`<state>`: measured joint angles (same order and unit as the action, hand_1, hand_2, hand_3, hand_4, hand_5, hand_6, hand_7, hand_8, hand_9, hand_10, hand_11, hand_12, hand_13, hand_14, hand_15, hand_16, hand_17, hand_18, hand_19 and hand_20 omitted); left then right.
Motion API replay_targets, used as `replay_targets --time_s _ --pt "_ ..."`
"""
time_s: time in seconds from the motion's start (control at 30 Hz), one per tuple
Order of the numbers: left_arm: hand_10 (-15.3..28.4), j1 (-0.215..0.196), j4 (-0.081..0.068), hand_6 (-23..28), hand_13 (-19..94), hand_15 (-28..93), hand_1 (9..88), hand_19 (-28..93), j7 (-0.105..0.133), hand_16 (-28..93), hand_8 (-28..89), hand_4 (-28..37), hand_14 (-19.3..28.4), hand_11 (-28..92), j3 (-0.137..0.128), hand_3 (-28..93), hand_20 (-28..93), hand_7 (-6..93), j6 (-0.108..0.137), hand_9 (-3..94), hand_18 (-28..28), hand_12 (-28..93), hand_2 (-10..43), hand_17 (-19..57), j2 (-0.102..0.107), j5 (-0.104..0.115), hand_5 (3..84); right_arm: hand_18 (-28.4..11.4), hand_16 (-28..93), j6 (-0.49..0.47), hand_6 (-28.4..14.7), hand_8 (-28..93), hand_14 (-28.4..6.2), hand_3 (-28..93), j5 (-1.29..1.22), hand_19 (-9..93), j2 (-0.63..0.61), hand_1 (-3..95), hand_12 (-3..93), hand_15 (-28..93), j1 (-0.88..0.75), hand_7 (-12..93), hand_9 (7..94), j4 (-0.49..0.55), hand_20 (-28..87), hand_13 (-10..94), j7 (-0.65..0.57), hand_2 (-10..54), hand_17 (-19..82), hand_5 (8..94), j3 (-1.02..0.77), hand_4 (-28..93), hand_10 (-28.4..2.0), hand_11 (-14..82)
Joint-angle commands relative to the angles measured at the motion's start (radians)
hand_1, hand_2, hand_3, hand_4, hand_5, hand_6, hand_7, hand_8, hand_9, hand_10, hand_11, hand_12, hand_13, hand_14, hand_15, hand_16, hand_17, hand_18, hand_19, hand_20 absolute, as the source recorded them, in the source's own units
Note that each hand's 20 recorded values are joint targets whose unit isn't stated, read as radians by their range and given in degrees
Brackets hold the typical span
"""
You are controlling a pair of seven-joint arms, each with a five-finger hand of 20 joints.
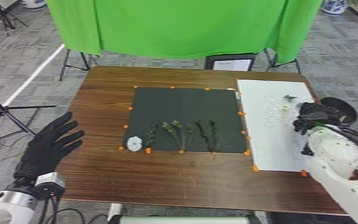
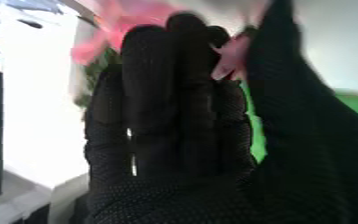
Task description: Arrange flowers
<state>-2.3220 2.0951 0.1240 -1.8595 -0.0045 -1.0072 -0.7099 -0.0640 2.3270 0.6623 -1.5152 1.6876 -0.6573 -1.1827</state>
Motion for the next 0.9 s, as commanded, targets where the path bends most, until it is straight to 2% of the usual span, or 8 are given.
replay_targets --time_s 0.03,0.23,0.43,0.7,0.83,0.9 --pt "11.5 -0.002 0.001 3.7 18 32 24.9 40 -0.002 0 -11 -28.3 16.4 19 -0.003 71 10 19.0 -0.001 22.1 21.7 17 -2.0 -9.8 0.002 -0.001 25.7 -18.7 37 0.128 4.8 -2 -4.2 83 0.033 73 -0.011 47.5 46.4 59 0.007 47 90.0 0.029 44 74 0.053 -9.5 23 71.8 0.025 -28 -5.0 16.8" --pt "11.5 0.000 -0.001 3.7 18 32 24.9 40 -0.007 0 -11 -28.3 16.4 19 -0.001 71 10 18.9 -0.003 22.1 21.7 17 -2.0 -9.8 0.008 0.000 25.7 -18.7 37 0.193 4.5 -3 -4.1 84 0.025 73 0.034 47.2 46.7 59 0.178 46 90.5 0.083 44 74 0.125 -9.5 23 72.8 0.168 -28 -5.0 17.2" --pt "11.5 0.009 -0.004 3.7 18 32 25.0 40 -0.014 0 -11 -28.3 16.4 19 0.009 71 10 19.0 -0.008 22.1 21.7 17 -1.9 -9.8 0.014 -0.001 25.7 -18.7 38 0.216 4.3 -2 -4.2 85 0.014 73 0.175 46.8 48.0 60 0.419 46 90.8 0.068 44 74 0.221 -9.5 23 73.1 0.391 -28 -4.6 16.9" --pt "11.5 0.016 -0.004 3.7 18 32 24.9 40 -0.018 0 -11 -28.3 16.5 19 0.021 72 10 19.0 -0.003 22.1 21.7 17 -1.9 -9.8 0.017 -0.001 25.7 -18.7 38 0.211 3.8 -1 -4.3 88 0.001 73 0.408 45.2 49.8 61 0.589 46 91.3 -0.057 44 74 0.274 -9.5 23 73.8 0.611 -28 -4.4 17.4" --pt "11.6 0.017 -0.003 3.7 18 32 24.9 40 -0.013 0 -11 -28.3 16.4 19 0.026 72 10 19.1 0.003 22.1 21.7 17 -1.9 -9.8 0.020 -0.002 25.7 -19.1 37 0.173 2.6 0 -5.5 90 0.019 74 0.502 42.9 51.4 65 0.627 46 91.1 -0.136 45 74 0.271 -9.5 23 75.2 0.684 -23 -4.9 21.6" --pt "11.5 0.026 -0.007 3.7 18 32 24.9 40 -0.011 0 -11 -28.3 16.4 19 0.031 72 10 19.0 0.004 22.1 21.7 17 -2.0 -9.8 0.023 -0.001 25.8 -19.1 37 0.137 2.6 0 -5.6 90 0.031 74 0.545 42.6 51.3 66 0.637 46 91.0 -0.167 45 74 0.266 -9.5 23 75.3 0.700 -23 -5.0 22.7"
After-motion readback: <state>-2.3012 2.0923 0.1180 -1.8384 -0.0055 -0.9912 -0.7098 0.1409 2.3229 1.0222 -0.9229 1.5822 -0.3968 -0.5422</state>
